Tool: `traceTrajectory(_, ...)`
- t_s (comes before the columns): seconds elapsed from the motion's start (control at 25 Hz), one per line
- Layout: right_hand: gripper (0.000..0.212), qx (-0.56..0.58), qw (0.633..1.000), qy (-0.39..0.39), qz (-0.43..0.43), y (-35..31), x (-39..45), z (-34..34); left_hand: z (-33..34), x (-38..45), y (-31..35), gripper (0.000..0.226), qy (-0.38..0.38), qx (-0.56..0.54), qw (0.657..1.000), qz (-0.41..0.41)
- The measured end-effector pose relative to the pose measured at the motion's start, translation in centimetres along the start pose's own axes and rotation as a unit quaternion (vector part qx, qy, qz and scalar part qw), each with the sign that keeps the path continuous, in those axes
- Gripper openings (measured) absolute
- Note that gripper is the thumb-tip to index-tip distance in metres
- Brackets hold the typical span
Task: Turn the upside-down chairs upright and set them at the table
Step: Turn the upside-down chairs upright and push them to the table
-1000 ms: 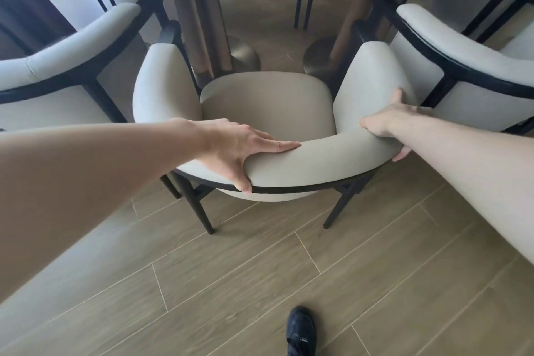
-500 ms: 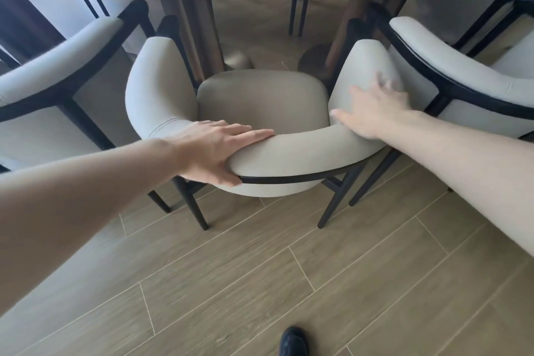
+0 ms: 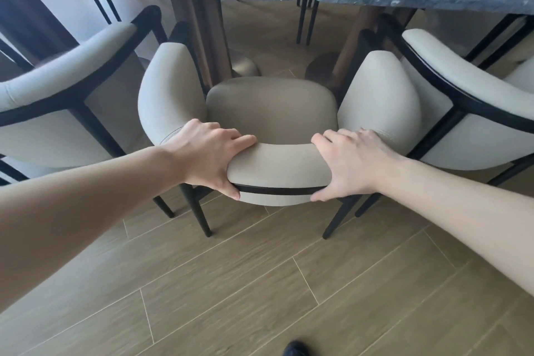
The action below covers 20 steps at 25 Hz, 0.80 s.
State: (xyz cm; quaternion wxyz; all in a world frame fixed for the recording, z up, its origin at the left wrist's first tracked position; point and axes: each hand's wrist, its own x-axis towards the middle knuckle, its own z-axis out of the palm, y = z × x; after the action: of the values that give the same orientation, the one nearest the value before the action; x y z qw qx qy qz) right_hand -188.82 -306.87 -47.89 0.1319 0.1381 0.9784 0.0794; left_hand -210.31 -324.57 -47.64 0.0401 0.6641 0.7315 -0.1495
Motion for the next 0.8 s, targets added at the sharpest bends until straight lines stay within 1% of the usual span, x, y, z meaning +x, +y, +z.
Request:
traceTrajectory(0.08,0.084,-0.022,0.999,0.012,-0.021,0.4,0.2,0.3,0.1,0.4,-0.4,0.103,0.010,0.006,1.000,0.016)
traceTrajectory(0.16,0.084,-0.030,0.999,0.020,-0.023,0.5,0.6,0.4,0.4,0.6,-0.7,0.103,0.007,0.011,1.000,0.023)
traceTrajectory(0.44,0.081,-0.015,0.999,0.042,-0.017,2.3,4.3,-0.5,-0.5,3.3,-3.4,0.101,-0.009,-0.024,1.000,-0.009)
traceTrajectory(0.8,0.084,-0.021,0.998,0.059,-0.005,3.7,7.6,-0.7,-0.9,5.8,-5.9,0.097,-0.014,-0.039,0.999,-0.020)
